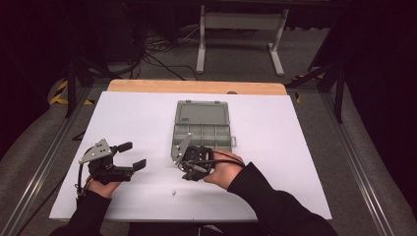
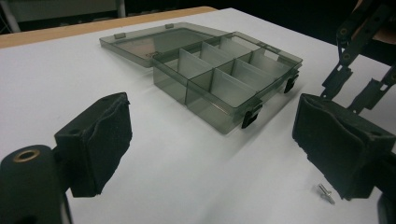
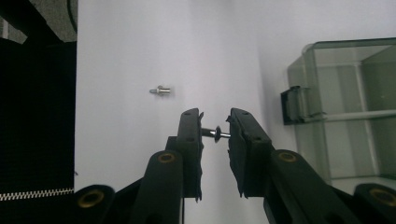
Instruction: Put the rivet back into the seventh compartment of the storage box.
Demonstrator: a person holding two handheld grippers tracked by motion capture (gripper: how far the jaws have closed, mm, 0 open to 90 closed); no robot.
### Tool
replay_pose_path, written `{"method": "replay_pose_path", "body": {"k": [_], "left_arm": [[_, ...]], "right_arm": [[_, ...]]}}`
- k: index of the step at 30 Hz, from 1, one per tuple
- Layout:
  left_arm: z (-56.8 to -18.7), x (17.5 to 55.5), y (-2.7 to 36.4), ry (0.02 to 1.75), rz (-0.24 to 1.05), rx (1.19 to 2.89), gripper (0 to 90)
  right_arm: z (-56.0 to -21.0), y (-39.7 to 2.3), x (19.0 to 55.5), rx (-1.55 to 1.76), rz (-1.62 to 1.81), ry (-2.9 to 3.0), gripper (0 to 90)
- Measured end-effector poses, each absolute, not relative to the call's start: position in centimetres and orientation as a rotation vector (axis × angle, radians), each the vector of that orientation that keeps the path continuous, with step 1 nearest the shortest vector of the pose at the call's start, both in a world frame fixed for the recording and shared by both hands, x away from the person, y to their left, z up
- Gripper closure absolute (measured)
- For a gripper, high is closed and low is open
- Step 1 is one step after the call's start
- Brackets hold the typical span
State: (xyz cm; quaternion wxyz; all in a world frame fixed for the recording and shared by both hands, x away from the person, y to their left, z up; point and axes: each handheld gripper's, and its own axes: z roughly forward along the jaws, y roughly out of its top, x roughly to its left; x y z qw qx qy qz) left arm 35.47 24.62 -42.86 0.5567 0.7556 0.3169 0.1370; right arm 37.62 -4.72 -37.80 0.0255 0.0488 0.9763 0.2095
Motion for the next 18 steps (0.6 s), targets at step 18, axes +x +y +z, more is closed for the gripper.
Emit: {"method": "replay_pose_path", "body": {"k": [18], "left_arm": [[-42.9, 35.5, 24.6, 0.749, 0.322, 1.783, 12.4]], "right_arm": [[-35.8, -6.9, 40.5, 0.285, 0.659, 2.939, 74.4]]}}
